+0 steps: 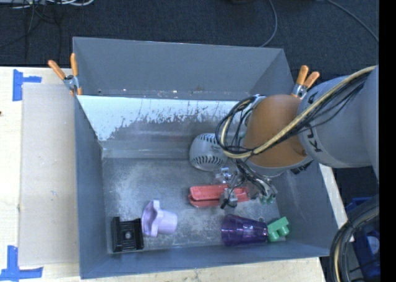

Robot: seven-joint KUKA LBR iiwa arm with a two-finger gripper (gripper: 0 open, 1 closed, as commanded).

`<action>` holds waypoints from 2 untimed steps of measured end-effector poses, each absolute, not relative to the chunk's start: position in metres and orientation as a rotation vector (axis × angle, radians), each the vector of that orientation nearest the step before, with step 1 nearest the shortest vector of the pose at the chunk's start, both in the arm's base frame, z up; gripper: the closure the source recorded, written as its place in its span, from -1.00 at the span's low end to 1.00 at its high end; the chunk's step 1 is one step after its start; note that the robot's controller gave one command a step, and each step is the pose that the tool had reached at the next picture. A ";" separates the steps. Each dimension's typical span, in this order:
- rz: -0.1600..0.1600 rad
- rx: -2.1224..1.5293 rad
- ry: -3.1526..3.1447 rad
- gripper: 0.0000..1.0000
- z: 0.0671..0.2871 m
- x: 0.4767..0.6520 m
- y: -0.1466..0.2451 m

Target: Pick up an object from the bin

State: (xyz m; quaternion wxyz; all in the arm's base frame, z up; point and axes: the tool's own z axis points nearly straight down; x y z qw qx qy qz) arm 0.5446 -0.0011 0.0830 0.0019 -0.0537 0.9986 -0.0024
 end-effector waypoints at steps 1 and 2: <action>-0.004 -0.188 3.144 1.00 0.117 0.539 0.003; -0.008 -0.198 3.130 1.00 0.148 0.552 0.006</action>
Offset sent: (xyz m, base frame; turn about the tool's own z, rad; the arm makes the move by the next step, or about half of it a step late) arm 0.0061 0.0075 0.0646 -0.0208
